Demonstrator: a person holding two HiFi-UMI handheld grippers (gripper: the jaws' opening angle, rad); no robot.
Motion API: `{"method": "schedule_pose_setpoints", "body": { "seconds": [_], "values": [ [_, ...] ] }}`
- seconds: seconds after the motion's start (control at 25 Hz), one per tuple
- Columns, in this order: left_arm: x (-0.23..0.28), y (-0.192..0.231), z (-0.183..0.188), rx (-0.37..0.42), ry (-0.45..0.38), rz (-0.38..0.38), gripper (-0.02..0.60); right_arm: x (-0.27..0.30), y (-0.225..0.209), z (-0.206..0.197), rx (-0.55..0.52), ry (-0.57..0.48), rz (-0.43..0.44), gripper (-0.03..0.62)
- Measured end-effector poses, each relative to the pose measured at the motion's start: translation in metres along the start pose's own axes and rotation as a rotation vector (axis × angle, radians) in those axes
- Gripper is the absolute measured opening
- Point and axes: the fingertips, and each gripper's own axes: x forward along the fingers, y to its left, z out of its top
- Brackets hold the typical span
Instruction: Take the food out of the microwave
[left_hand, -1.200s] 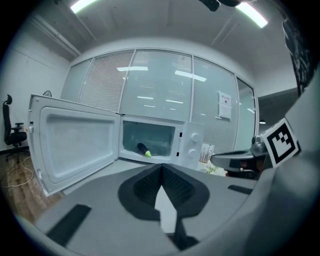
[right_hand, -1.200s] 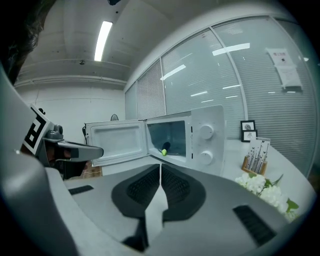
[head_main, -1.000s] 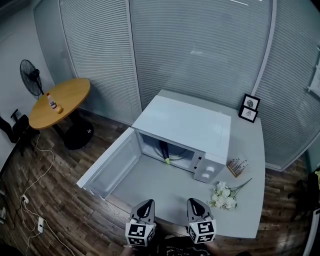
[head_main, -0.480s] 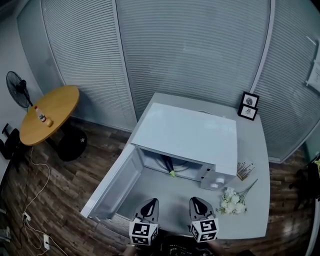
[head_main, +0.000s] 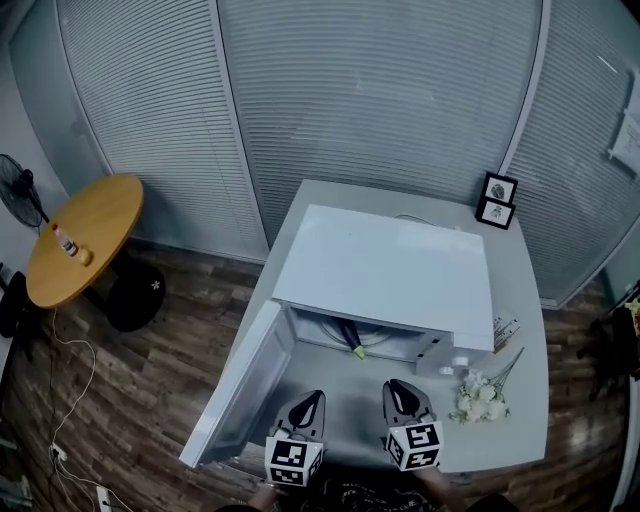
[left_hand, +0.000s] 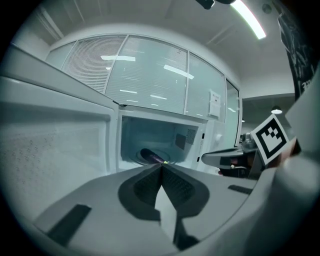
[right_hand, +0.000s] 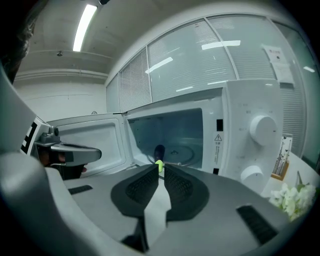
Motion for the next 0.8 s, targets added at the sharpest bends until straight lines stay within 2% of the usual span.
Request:
{"method": "schedule_pose_setpoints", "body": {
  "seconds": [0.16, 0.52, 0.8],
  "values": [
    [0.001, 0.003, 0.0, 0.014, 0.012, -0.05, 0.008, 0.017, 0.008, 0.009, 0.023, -0.004, 0.012, 0.118],
    [0.006, 0.011, -0.004, 0.022, 0.031, -0.114, 0.008, 0.061, 0.024, 0.032, -0.032, 0.003, 0.063, 0.164],
    [0.004, 0.019, -0.013, 0.003, 0.053, -0.108, 0.006, 0.099, 0.019, 0.042, -0.071, 0.034, 0.053, 0.175]
  ]
}}
